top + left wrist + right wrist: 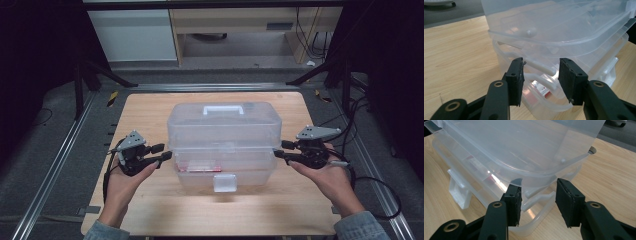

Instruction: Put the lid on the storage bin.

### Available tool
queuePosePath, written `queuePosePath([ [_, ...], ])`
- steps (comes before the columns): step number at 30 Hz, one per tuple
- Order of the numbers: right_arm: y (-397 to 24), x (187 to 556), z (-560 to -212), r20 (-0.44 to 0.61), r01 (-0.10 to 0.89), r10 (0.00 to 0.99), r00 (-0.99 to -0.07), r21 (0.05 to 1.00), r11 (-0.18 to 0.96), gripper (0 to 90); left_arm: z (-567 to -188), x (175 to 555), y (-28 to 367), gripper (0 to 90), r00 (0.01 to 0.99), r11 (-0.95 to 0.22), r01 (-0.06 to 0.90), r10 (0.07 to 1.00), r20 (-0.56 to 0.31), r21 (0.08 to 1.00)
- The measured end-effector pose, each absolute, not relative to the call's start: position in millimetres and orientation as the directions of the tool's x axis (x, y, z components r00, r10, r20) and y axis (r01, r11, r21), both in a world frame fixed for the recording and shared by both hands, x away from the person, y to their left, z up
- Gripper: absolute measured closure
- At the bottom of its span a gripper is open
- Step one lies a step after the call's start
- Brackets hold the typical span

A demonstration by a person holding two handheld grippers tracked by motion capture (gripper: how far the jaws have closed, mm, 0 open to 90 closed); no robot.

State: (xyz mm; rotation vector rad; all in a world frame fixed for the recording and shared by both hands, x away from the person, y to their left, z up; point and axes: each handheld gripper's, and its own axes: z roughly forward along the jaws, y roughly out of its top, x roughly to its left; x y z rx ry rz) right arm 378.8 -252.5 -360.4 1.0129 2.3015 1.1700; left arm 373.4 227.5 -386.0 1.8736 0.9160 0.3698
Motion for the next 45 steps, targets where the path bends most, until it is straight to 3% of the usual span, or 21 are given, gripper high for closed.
queuePosePath([
  [12,-252,376,-367,0.01,0.444,0.74,-0.672,0.806,0.392,55.8,-390,372,231,54.2,0.664,-0.228,0.439,0.734,-0.142,0.869],
  [27,-272,362,-362,-0.059,0.448,0.777,-0.627,0.788,0.421,41.4,-390,370,252,46.4,0.627,-0.253,0.448,0.773,-0.099,0.858],
  [35,-284,362,-363,-0.089,0.458,0.82,-0.566,0.793,0.402,31.3,-391,375,259,26.0,0.58,-0.248,0.468,0.811,-0.083,0.848],
  [36,-285,363,-363,-0.088,0.464,0.828,-0.554,0.793,0.395,29.9,-392,377,260,19.5,0.561,-0.246,0.476,0.824,-0.077,0.844],
  [45,-296,374,-368,-0.086,0.491,0.874,-0.478,0.799,0.347,24.2,-400,383,265,6.2,0.529,-0.247,0.505,0.846,-0.07,0.827],
])
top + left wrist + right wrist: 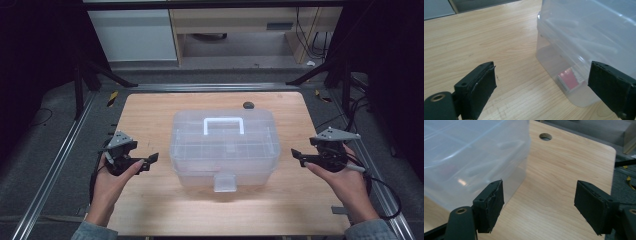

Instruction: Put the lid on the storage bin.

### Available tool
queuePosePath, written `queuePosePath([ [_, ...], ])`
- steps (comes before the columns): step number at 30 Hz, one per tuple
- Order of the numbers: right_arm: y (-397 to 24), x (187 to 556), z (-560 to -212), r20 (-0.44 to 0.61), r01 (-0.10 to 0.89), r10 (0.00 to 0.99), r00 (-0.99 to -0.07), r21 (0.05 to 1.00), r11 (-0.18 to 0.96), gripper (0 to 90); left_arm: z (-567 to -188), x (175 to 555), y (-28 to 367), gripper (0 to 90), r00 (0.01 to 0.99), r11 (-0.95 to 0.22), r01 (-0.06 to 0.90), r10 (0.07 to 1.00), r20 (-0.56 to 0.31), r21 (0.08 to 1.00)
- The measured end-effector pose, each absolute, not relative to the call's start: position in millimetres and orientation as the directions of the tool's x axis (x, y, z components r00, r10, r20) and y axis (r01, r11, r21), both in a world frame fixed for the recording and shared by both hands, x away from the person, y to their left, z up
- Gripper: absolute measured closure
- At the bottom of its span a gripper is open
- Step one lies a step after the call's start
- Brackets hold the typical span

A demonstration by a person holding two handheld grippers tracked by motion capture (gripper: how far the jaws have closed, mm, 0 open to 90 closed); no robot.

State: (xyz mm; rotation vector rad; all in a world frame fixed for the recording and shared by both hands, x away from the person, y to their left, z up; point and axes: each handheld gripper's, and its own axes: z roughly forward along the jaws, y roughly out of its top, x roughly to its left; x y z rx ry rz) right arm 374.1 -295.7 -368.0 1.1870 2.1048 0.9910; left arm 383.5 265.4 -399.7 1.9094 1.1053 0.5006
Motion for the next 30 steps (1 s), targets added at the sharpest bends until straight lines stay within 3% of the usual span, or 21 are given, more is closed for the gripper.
queuePosePath([
  [3,-301,381,-370,-0.094,0.493,0.893,-0.441,0.805,0.328,28.8,-404,388,269,5.0,0.524,-0.257,0.511,0.85,-0.06,0.82],
  [5,-307,392,-374,-0.094,0.495,0.902,-0.421,0.809,0.315,41.4,-407,394,271,4.3,0.52,-0.27,0.519,0.853,-0.049,0.811],
  [9,-310,407,-381,-0.102,0.503,0.915,-0.39,0.809,0.304,46.8,-414,403,276,4.1,0.507,-0.284,0.533,0.861,-0.031,0.797],
  [17,-312,440,-399,-0.078,0.533,0.932,-0.355,0.802,0.27,45.3,-431,434,286,4.1,0.474,-0.321,0.579,0.881,0.011,0.75],
  [26,-314,463,-421,-0.066,0.574,0.936,-0.346,0.774,0.267,44.9,-452,459,292,5.1,0.432,-0.278,0.633,0.901,-0.032,0.722],
  [30,-316,473,-436,-0.056,0.611,0.943,-0.328,0.749,0.257,36.6,-464,469,295,5.1,0.414,-0.26,0.655,0.909,-0.049,0.71],
])
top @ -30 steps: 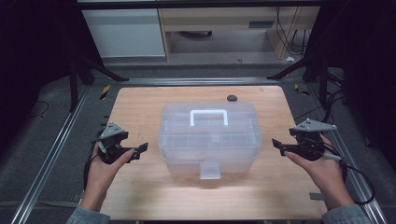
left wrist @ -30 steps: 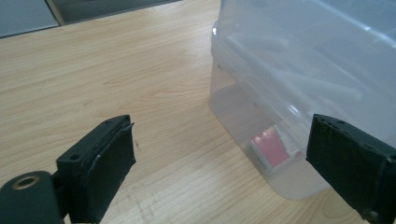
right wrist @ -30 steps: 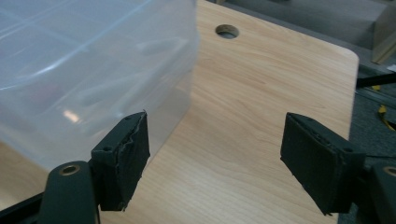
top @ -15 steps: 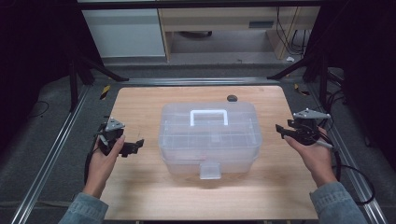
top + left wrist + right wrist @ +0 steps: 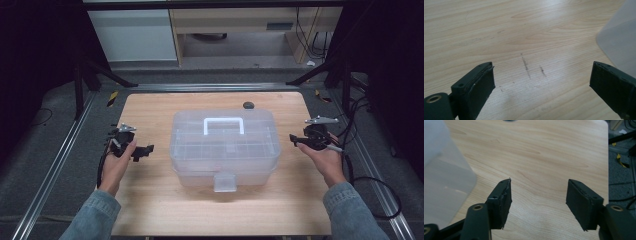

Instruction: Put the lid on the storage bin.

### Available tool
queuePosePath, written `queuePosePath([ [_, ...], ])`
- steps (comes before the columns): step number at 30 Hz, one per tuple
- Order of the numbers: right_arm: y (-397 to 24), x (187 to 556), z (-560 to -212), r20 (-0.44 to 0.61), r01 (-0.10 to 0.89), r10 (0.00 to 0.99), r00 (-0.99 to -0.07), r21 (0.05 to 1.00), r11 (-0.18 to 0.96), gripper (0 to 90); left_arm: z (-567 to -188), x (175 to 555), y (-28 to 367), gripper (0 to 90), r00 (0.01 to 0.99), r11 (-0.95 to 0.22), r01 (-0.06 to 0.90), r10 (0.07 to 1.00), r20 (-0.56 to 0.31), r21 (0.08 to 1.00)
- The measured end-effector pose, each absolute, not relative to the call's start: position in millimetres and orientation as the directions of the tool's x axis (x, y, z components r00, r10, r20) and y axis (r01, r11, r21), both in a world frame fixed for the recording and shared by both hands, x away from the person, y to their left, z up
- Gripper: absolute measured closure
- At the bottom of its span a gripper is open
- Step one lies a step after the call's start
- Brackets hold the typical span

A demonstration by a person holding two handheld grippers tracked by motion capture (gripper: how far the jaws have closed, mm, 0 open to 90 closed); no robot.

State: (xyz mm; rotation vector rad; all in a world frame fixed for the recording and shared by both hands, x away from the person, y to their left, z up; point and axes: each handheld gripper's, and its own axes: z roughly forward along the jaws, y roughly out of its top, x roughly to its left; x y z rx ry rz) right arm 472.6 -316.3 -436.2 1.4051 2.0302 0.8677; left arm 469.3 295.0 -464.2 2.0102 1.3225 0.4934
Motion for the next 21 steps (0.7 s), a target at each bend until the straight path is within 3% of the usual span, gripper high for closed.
queuePosePath([
  [8,-324,492,-464,-0.025,0.679,0.96,-0.28,0.701,0.216,20.4,-483,485,294,4.9,0.393,-0.274,0.674,0.919,-0.019,0.687],
  [16,-321,504,-477,-0.015,0.684,0.958,-0.286,0.697,0.215,18.6,-499,496,293,4.9,0.36,-0.26,0.696,0.933,-0.012,0.669],
  [21,-319,515,-488,0.007,0.695,0.973,-0.232,0.701,0.16,16.2,-506,502,292,4.9,0.344,-0.246,0.693,0.939,-0.01,0.678],
])
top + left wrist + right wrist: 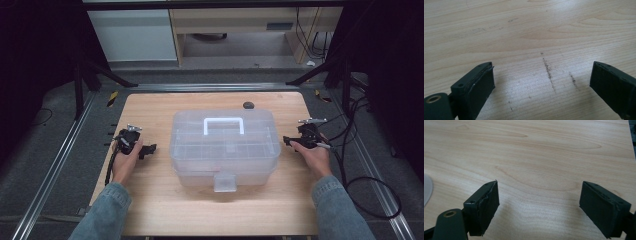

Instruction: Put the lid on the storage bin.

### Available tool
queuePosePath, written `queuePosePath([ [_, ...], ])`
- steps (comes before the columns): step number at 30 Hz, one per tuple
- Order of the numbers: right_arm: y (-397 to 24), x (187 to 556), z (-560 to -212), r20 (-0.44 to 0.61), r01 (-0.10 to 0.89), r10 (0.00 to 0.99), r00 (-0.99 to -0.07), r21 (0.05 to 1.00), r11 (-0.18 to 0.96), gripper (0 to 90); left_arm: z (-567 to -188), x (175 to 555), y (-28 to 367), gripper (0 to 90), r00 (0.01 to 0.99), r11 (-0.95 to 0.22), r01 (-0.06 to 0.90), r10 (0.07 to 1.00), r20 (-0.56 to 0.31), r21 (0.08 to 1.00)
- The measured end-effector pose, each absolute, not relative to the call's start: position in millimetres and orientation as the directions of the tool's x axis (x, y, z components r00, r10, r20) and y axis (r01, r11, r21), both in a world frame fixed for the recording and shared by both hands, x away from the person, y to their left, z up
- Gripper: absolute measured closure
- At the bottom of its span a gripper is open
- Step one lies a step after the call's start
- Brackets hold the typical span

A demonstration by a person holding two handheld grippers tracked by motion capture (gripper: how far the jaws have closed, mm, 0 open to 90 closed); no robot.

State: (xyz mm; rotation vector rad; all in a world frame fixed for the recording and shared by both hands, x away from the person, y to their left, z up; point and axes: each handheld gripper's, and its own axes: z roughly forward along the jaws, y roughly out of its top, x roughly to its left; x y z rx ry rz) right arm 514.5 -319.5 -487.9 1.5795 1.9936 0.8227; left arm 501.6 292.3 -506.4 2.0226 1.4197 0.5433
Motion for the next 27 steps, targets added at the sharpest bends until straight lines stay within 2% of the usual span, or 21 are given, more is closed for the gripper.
queuePosePath([
  [11,-317,520,-497,0.001,0.694,0.982,-0.189,0.708,0.133,14.7,-513,506,289,1.8,0.335,-0.237,0.68,0.942,-0.005,0.694],
  [19,-310,520,-504,-0.021,0.669,0.984,-0.176,0.731,0.135,5.6,-517,505,287,0.0,0.329,-0.225,0.658,0.944,-0.005,0.718],
  [27,-308,518,-504,-0.027,0.672,0.988,-0.154,0.73,0.125,4.8,-517,504,287,0.0,0.327,-0.222,0.66,0.945,-0.009,0.717],
])
